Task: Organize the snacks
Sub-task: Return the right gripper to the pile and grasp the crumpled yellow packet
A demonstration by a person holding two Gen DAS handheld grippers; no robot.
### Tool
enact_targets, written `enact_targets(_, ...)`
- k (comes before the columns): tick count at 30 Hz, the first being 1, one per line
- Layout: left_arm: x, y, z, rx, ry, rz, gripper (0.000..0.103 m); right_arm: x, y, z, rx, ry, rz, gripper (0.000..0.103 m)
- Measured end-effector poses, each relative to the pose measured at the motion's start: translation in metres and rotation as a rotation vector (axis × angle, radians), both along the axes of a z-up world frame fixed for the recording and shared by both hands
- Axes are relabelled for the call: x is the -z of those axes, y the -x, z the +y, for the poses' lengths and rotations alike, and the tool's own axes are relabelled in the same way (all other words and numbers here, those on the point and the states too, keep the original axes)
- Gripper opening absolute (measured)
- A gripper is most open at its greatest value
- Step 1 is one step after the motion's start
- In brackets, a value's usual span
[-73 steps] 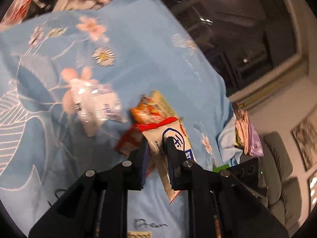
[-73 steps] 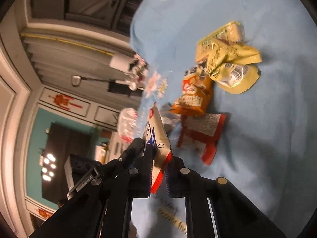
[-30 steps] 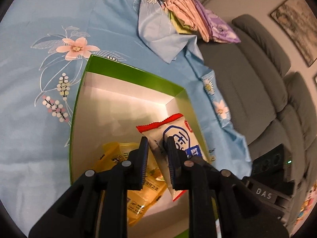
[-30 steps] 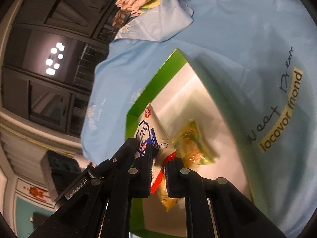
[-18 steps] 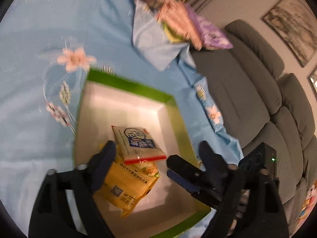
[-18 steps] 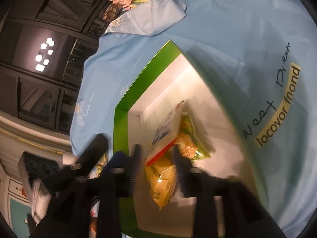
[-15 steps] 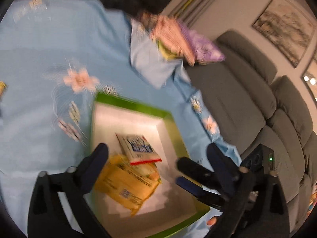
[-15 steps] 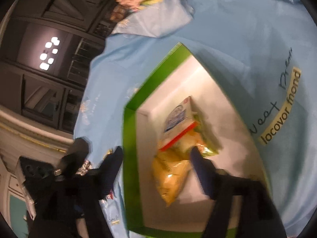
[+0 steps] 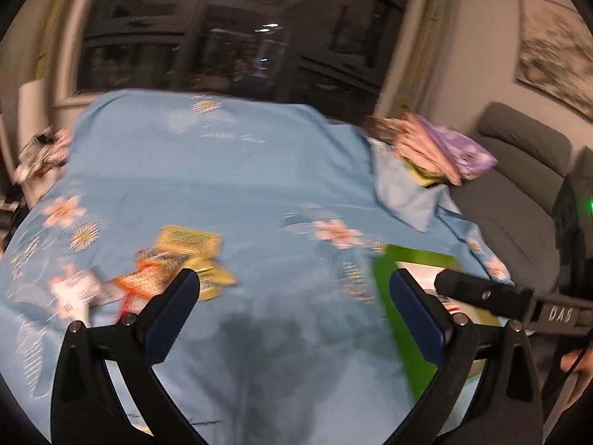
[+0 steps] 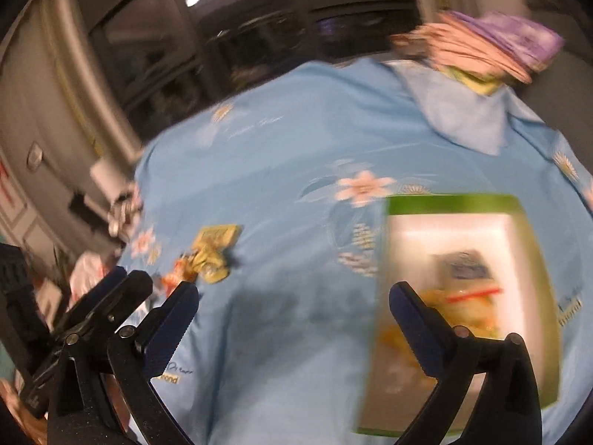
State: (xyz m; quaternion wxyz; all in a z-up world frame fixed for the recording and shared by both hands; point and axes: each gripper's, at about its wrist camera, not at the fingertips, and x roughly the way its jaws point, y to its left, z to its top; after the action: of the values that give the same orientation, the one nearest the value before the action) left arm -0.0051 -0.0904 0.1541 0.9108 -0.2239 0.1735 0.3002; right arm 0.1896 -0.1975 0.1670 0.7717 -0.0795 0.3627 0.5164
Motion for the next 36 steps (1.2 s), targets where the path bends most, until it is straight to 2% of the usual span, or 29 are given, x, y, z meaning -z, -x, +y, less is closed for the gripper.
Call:
enact_targets(2, 0.011, 0.019, 0.018, -0.043, 0.039, 0.01, 0.103, 0.005, 0.015, 0.023, -0.043, -0.005, 0.016, 0.102)
enact_targets(4, 0.023, 0.036, 0.033, -0.089, 0.079, 0.018, 0.103, 0.012, 0.018, 0.046, -0.041, -0.003, 0.053, 0.102)
enact_targets(6, 0.037, 0.054, 0.044, -0.118, 0.13, -0.005, 0.103, 0.019, 0.021, 0.067, -0.042, 0.001, 0.083, 0.102)
enact_targets(9, 0.058, 0.074, 0.056, -0.135, 0.207, -0.052, 0.103, 0.033, 0.028, 0.111, -0.056, 0.071, 0.086, 0.102)
enact_targets(13, 0.076, 0.077, 0.062, -0.165, 0.236, 0.004, 0.103, 0.055, 0.037, 0.156, -0.09, 0.145, 0.1, 0.102)
enact_targets(19, 0.091, 0.086, 0.057, -0.18, 0.31, 0.002, 0.103, 0.089, 0.034, 0.214, -0.077, 0.255, 0.15, 0.102)
enact_targets(22, 0.089, 0.084, 0.054, -0.186, 0.279, 0.027, 0.103, 0.114, 0.031, 0.235, -0.05, 0.32, 0.157, 0.102)
enact_targets(23, 0.09, 0.083, 0.056, -0.181, 0.268, 0.034, 0.103, 0.122, 0.03, 0.239, -0.041, 0.334, 0.168, 0.101)
enact_targets(24, 0.09, 0.082, 0.056, -0.171, 0.263, 0.037, 0.103, 0.13, 0.028, 0.241, -0.03, 0.344, 0.189, 0.091)
enact_targets(25, 0.091, 0.082, 0.056, -0.162, 0.269, 0.042, 0.103, 0.139, 0.024, 0.242, -0.023, 0.339, 0.246, 0.076)
enact_targets(27, 0.094, 0.085, 0.057, -0.156, 0.29, 0.042, 0.103, 0.146, 0.023, 0.24, -0.042, 0.294, 0.321, 0.061)
enact_targets(30, 0.096, 0.096, 0.064, -0.17, 0.334, 0.023, 0.103, 0.139, 0.027, 0.228, -0.027, 0.267, 0.308, 0.055)
enact_targets(33, 0.097, 0.111, 0.071, -0.199, 0.375, -0.015, 0.103, 0.133, 0.027, 0.204, -0.069, 0.206, 0.42, 0.052)
enact_targets(36, 0.097, 0.123, 0.07, -0.211, 0.4, -0.036, 0.103, 0.116, 0.044, 0.164, -0.12, 0.15, 0.401, 0.052)
